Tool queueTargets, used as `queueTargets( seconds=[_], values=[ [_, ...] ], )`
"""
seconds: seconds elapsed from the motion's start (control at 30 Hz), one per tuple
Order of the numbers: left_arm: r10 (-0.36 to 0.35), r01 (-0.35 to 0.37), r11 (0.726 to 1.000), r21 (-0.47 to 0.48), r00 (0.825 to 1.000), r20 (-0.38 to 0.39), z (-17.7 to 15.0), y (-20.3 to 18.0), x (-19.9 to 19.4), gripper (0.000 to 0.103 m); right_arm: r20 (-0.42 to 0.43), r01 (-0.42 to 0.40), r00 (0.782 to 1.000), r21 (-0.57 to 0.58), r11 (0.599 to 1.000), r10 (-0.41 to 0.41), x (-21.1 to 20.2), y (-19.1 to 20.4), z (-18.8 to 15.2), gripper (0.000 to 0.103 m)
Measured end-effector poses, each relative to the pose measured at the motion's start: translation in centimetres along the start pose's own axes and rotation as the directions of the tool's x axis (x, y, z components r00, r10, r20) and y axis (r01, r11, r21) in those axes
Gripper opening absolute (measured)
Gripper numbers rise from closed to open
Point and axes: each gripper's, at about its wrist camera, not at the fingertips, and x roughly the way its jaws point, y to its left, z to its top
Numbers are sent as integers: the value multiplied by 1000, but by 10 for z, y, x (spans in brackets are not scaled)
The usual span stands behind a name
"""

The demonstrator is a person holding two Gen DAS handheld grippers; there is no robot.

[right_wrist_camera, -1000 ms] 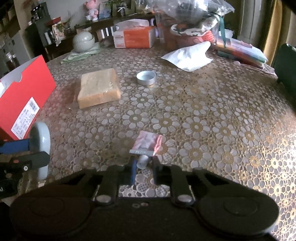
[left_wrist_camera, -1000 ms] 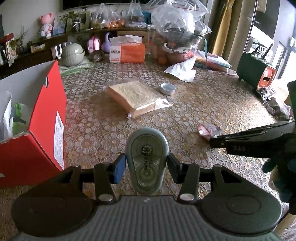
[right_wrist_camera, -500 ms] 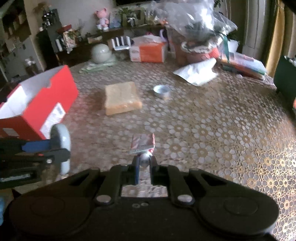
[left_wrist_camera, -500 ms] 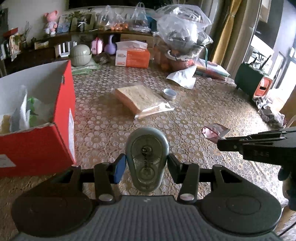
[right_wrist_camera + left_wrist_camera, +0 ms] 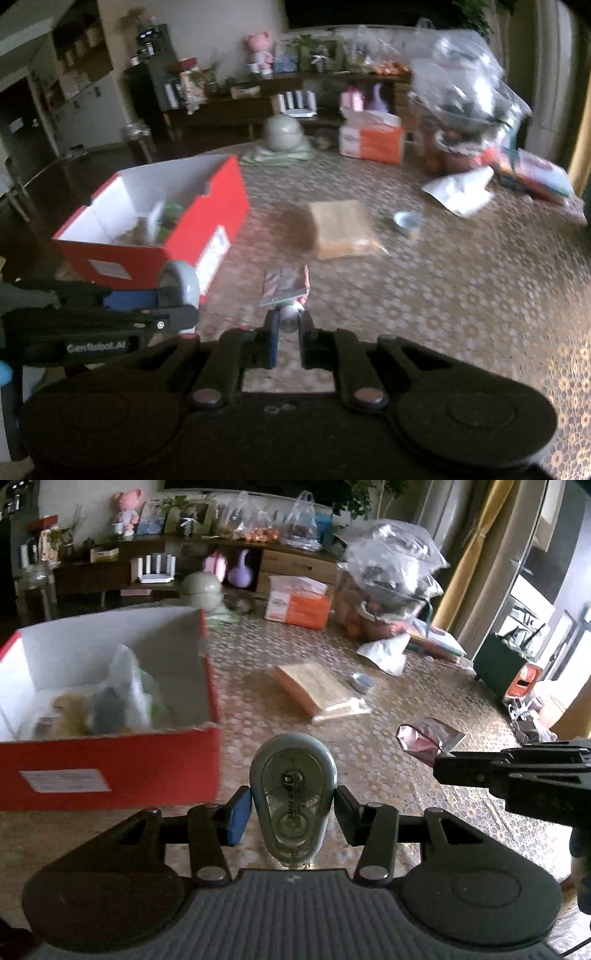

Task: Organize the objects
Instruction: 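Carry the white-green case and pink item over the red box with both grippers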

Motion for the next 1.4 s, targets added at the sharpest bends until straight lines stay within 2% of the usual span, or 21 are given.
queueTargets(
  seconds=[0.3, 0.5, 0.7, 0.9, 1.13, 1.4],
  values=[
    [32, -32, 999, -8, 998, 52, 10, 49, -53, 48, 32, -68, 997, -95, 993, 71, -1, 60, 23, 10],
    [86, -85, 996, -12, 993, 83, 20, 83, -77, 48, 43, -87, 995, -146, 985, 95, 11, 97, 40, 10],
    [167, -168, 986, 0, 979, 115, 41, 116, -88, 48, 46, -87, 994, -175, 981, 96, 31, 124, 58, 10],
    [246, -248, 969, 5, 964, 105, 59, 147, -82, 48, 44, -69, 996, -196, 978, 79, 56, 144, 71, 10],
    [276, -277, 961, 1, 956, 95, 72, 170, -73, 48, 18, -76, 996, -218, 973, 82, 90, 168, 84, 10],
    [330, -331, 943, 30, 943, 38, 82, 190, -38, 48, -32, -99, 995, -247, 964, 94, 133, 198, 89, 10]
  ],
)
